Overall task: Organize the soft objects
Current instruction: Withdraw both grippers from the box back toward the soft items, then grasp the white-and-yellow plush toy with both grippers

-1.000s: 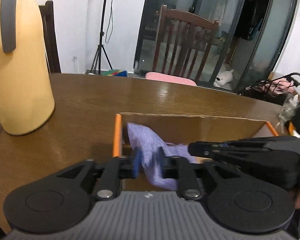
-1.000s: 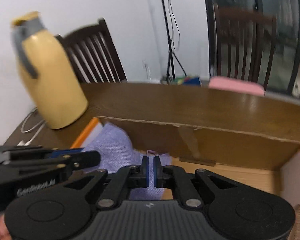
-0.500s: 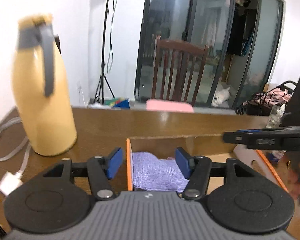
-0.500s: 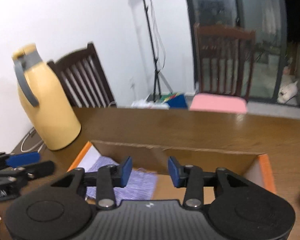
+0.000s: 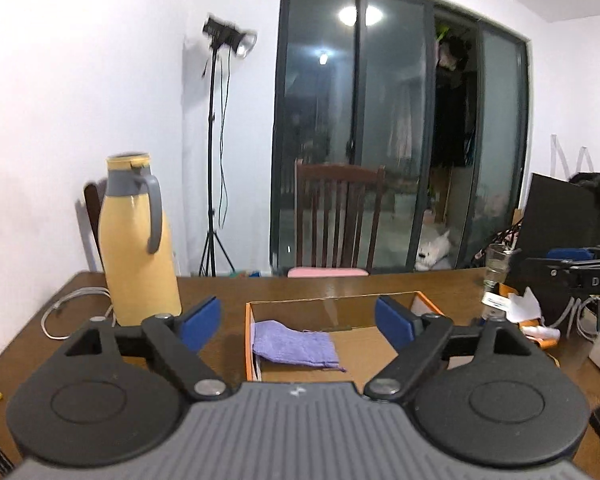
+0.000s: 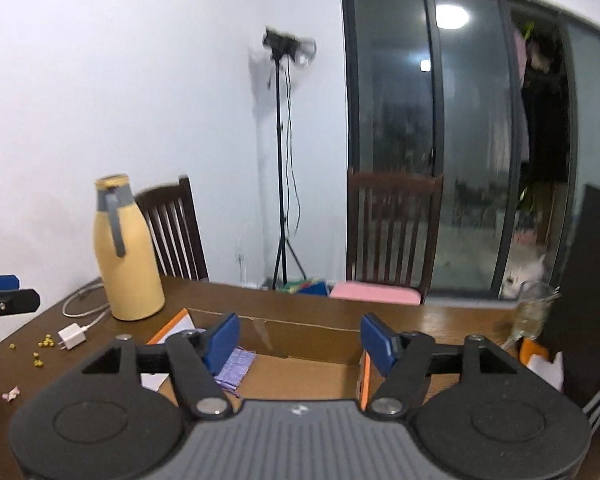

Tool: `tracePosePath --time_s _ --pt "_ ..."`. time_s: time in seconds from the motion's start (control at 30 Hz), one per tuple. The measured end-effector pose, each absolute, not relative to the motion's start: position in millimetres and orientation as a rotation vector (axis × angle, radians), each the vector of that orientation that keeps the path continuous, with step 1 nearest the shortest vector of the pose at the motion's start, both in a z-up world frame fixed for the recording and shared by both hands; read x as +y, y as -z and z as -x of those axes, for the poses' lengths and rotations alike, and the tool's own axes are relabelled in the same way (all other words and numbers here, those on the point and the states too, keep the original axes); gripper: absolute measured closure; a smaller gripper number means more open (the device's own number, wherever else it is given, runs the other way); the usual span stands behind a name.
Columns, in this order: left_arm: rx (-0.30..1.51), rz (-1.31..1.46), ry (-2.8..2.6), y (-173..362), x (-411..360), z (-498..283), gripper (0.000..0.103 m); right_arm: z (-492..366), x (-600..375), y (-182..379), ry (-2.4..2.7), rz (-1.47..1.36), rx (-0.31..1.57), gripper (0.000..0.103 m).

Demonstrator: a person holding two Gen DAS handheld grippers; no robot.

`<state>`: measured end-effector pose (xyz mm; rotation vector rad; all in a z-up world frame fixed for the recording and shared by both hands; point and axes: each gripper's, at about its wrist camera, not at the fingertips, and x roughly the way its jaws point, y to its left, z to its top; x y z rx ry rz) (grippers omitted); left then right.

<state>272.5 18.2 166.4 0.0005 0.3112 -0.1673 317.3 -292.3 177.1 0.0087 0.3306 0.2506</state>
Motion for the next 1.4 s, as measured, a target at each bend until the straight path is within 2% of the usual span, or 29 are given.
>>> tracePosePath --time_s 0.1,0.4,0.63,0.73,1.07,1.33,1.4 --pt "0.255 0.003 0.177 -152.1 15.7 -220.6 0.006 -264.2 -294.7 -162.5 -0.245 0.006 0.254 0.02" --pt "0.183 -0.067 0.185 -94.0 13.2 -97.1 0.0 -130.8 -282.7 -104.0 -0.237 0.027 0.166 0.014" --pt "0.257 -0.085 0.252 -56.6 15.7 -51.0 0.0 -65.7 -261.1 -53.1 -0.301 0.002 0.226 0.014" --pt "0.263 -0.108 0.25 -54.8 13.7 -55.3 0.0 -66.9 -252.8 -50.9 -0.299 0.061 0.239 0.014" --pt "0.347 -0.061 0.244 -36.3 12.0 -89.2 0.0 -93.3 -254.0 -27.9 -0.246 0.006 0.29 0.013" --pt "0.368 -0.042 0.261 -35.2 -15.1 -145.7 0.0 -169.3 -264.9 -8.3 -0.208 -0.014 0.392 0.015" --pt "0.373 -0.026 0.264 -36.4 -23.4 -161.6 0.0 -199.6 -267.9 -4.3 -0.205 -0.018 0.425 0.018"
